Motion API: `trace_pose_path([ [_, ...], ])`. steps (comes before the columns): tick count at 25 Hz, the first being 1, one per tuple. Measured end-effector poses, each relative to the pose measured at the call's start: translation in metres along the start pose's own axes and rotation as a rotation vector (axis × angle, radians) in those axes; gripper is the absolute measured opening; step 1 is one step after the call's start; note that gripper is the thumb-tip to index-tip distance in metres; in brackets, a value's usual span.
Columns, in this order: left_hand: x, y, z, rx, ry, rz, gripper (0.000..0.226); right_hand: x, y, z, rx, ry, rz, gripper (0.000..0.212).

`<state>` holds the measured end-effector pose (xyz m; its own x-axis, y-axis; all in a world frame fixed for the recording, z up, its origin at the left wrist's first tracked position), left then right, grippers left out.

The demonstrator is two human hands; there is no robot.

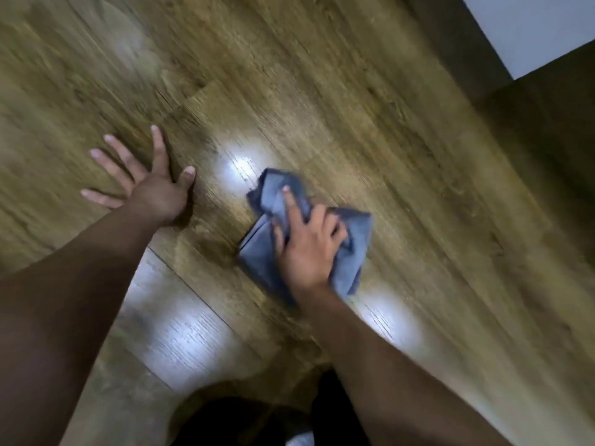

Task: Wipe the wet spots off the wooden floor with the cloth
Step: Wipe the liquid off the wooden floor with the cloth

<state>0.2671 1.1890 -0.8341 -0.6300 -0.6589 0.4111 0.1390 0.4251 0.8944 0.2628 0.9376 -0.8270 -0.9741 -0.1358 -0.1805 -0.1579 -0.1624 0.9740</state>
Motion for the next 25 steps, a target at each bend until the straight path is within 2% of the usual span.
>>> trace_pose_path([
  [1, 0.010, -0.005, -0.014, 0.015, -0.048, -0.029, 0.075, 0.033, 0.005, 0.015, -0.020, 0.094, 0.021, 0.054],
  [3, 0.043, -0.026, -0.045, 0.036, -0.188, 0.017, 0.072, 0.072, 0.006, 0.021, -0.069, 0.320, 0.096, 0.052],
  [5, 0.075, -0.047, -0.059, 0.019, -0.274, 0.084, 0.073, 0.076, 0.009, -0.006, -0.129, 0.519, 0.146, 0.054],
  [6, 0.081, -0.053, -0.059, 0.002, -0.287, 0.094, 0.074, 0.069, 0.013, -0.029, -0.116, 0.549, 0.158, 0.056],
  [7, 0.081, -0.055, -0.057, -0.011, -0.277, 0.103, 0.076, 0.057, 0.016, -0.058, -0.075, 0.507, 0.135, 0.056],
  [9, 0.077, -0.050, -0.058, -0.023, -0.256, 0.137, 0.080, 0.024, 0.023, -0.135, 0.026, 0.259, 0.066, 0.056],
  [13, 0.081, -0.049, -0.063, -0.075, -0.235, 0.136, 0.083, -0.033, 0.041, -0.278, 0.199, -0.457, -0.021, 0.063],
  [15, 0.080, -0.050, -0.062, -0.084, -0.227, 0.133, 0.083, -0.043, 0.038, -0.287, 0.219, -0.683, -0.059, 0.062],
  [17, 0.077, -0.051, -0.060, -0.090, -0.227, 0.141, 0.084, -0.033, 0.032, -0.250, 0.243, -0.720, -0.080, 0.058],
  [19, 0.074, -0.055, -0.058, -0.111, -0.233, 0.151, 0.084, -0.008, 0.026, -0.186, 0.188, -0.581, -0.080, 0.056],
  [21, 0.072, -0.057, -0.057, -0.127, -0.233, 0.161, 0.086, 0.031, 0.025, -0.109, 0.087, -0.325, -0.052, 0.057],
  [23, 0.071, -0.058, -0.055, -0.139, -0.228, 0.161, 0.087, 0.075, 0.024, -0.037, -0.050, 0.047, 0.042, 0.057],
  [25, 0.069, -0.060, -0.052, -0.144, -0.224, 0.182, 0.088, 0.110, 0.027, 0.000, -0.151, 0.468, 0.177, 0.053],
])
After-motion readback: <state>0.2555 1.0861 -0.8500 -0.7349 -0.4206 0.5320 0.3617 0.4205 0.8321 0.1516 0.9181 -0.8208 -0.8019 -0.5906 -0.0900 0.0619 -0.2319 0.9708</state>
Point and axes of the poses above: each hand's wrist, its own x-axis away from the middle knuckle, its own y-axis out of the back of the hand, z = x × y, the point moved 4 cm from there along -x, towards the middle knuckle, and after that the axes turned 15 degrees about -z, right-handed, at the moved point
